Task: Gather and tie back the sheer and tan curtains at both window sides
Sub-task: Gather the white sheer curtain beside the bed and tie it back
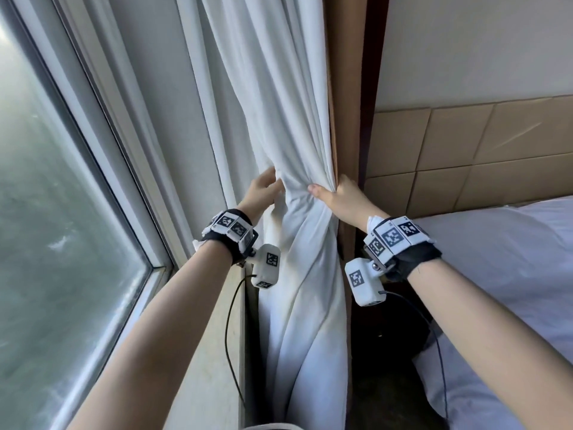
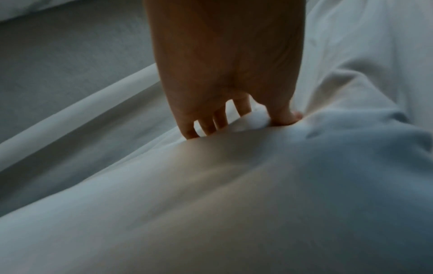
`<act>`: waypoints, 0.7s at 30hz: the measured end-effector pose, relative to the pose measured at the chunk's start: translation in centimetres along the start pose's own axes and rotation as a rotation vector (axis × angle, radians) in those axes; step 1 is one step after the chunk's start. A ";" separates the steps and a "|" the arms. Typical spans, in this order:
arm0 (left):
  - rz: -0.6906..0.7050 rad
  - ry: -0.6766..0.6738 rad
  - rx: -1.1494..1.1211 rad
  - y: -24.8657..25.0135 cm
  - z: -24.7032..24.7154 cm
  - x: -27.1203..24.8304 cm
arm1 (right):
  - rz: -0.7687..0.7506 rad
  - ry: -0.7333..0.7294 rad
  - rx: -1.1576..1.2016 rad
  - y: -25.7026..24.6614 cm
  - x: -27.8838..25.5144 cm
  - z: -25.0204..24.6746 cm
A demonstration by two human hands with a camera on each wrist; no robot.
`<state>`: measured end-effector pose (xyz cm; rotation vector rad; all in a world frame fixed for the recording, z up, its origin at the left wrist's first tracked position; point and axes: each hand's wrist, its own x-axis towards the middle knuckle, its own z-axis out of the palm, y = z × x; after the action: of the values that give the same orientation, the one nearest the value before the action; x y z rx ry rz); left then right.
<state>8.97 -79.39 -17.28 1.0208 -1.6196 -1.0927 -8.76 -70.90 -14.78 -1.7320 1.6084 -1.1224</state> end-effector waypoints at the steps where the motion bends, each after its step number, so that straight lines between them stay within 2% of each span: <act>1: 0.007 0.027 0.017 0.3 0.1 0.0 | 0.001 -0.001 0.006 -0.1 0.0 0.1; 8: 0.000 0.133 0.001 1.4 0.9 -0.2 | -0.034 0.000 0.002 -0.4 -0.1 1.0; 16: 0.064 0.170 0.007 2.9 1.5 -0.5 | -0.054 0.010 0.004 0.0 0.0 1.1; 21: 0.076 0.144 0.045 2.0 1.1 0.2 | -0.046 0.026 -0.008 0.4 0.1 0.9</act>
<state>7.56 -78.85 -15.53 1.0347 -1.5600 -0.9144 -8.19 -71.20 -15.53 -1.7740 1.5980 -1.1665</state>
